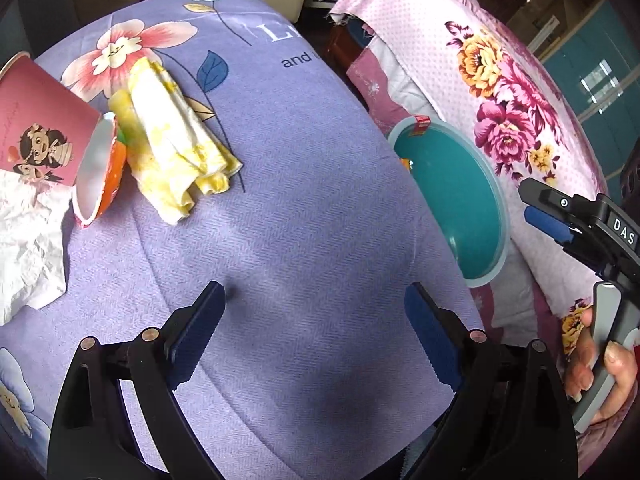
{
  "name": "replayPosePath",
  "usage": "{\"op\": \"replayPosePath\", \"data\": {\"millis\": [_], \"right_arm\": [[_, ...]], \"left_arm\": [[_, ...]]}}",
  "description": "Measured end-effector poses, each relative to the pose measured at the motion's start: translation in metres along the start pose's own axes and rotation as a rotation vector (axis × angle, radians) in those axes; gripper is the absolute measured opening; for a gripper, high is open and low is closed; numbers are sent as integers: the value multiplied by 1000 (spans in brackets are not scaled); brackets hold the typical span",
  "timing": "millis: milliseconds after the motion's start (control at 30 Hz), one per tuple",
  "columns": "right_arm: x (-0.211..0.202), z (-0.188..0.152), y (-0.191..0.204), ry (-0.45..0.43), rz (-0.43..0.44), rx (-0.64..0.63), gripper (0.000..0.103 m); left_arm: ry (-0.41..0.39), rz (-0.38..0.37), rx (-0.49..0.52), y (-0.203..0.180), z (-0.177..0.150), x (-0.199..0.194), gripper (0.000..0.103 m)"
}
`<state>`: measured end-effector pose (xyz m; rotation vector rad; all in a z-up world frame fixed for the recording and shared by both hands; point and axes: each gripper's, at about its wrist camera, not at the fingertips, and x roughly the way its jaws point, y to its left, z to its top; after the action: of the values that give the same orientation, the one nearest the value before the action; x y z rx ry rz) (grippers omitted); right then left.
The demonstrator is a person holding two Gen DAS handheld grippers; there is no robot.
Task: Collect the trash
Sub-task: 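Open the right tool to drop the snack bag into the bin, then move the left tool to the pink paper cup and grasp its rim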
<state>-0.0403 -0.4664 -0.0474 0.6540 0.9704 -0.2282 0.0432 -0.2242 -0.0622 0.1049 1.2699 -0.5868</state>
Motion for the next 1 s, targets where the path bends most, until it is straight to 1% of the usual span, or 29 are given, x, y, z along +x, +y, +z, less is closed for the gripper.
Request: {"op": "replayPosePath", "data": {"millis": [167,333,600,733,833,1000], "right_arm": [[2,-3,23,15,-9,-43,74],[7,-5,51,36,-13,-96,74],[28,-16,128,82,-4,-261,75],[41,-24,160,102,6,-327,78],[52,-27,176,121,11,-346,78],[67,-28,188,145,24,-337,78]], "left_arm": [[-24,1,-58,30,-5,-12,91],[-56,1,-141,65,-12,-27,91],[-108,17,-268,132,-28,-53,91],[-143,18,-352,161,-29,-67,91],[-182,30,-391,172,-25,-76,91],[-222,47,-427,172,-9,-77,91]]}}
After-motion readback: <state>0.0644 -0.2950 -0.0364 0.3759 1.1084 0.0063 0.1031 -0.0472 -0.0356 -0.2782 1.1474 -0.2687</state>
